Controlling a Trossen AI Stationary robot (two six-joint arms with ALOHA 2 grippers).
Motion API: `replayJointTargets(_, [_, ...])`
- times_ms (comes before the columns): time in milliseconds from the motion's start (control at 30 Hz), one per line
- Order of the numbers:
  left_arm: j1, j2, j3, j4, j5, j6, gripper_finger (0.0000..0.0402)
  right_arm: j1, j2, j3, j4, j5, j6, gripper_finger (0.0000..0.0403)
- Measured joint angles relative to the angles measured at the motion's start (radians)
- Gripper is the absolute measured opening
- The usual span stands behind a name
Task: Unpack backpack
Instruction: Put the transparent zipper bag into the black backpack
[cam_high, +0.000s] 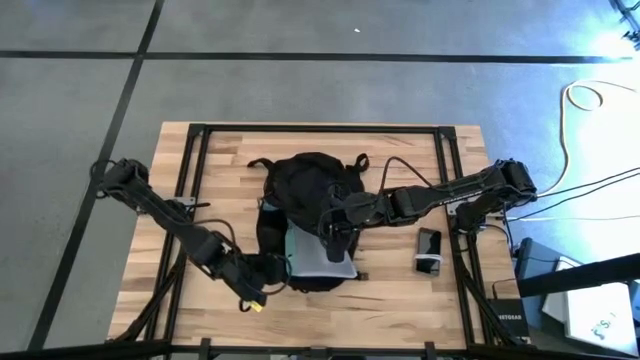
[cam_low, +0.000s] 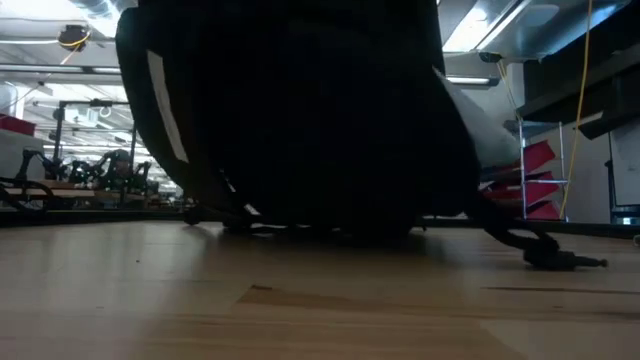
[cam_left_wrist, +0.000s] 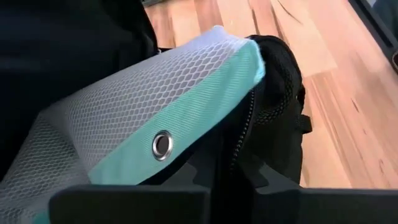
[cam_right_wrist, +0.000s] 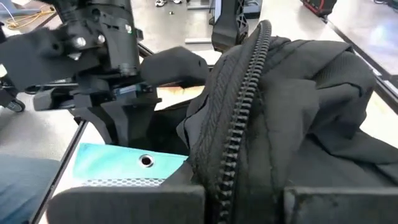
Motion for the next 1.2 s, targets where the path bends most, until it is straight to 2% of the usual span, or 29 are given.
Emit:
replayJointTargets(167, [-0.018,-0.044,0.003,0.0,-0.009,0.019,0.0001,-0.001,0.0,0.004,0.008,0.0,-0.005,0.0001])
replayJointTargets(267, [-0.031,-0.067,0.025,-0.01,-0.053,0.05,0.0001,0.0,0.0,0.004,0.014,-0.001,-0.006,0.0001])
replayJointTargets(567, [-0.081,-0.11,0.162,-0.186,-0.444,0.205,0.0,0.0,0.0,0.124,-0.068,0.01,-0.03,0.0001])
replayJointTargets(733, [-0.112,-0.11,0.263,-0.197,-0.579,0.384,0.0,-0.01,0.0,0.273,-0.263,0.099,-0.076,0.0001])
replayJointTargets(867, [-0.148,-0.118,0.4,-0.199,-0.623,0.459,0.0,-0.039,0.0,0.401,-0.403,0.14,-0.08,0.0001])
replayJointTargets(1033, [-0.189,-0.137,0.541,-0.173,-0.708,0.548,0.0,-0.048,0.0,0.518,-0.468,0.212,-0.113,0.0001])
replayJointTargets(1100, [-0.189,-0.145,0.581,-0.117,-0.702,0.602,0.0,-0.06,0.0,0.554,-0.482,0.24,-0.104,0.0001])
replayJointTargets(1200, [-0.187,-0.163,0.623,-0.003,-0.635,0.699,0.0,-0.092,-0.001,0.582,-0.483,0.255,-0.07,0.0001])
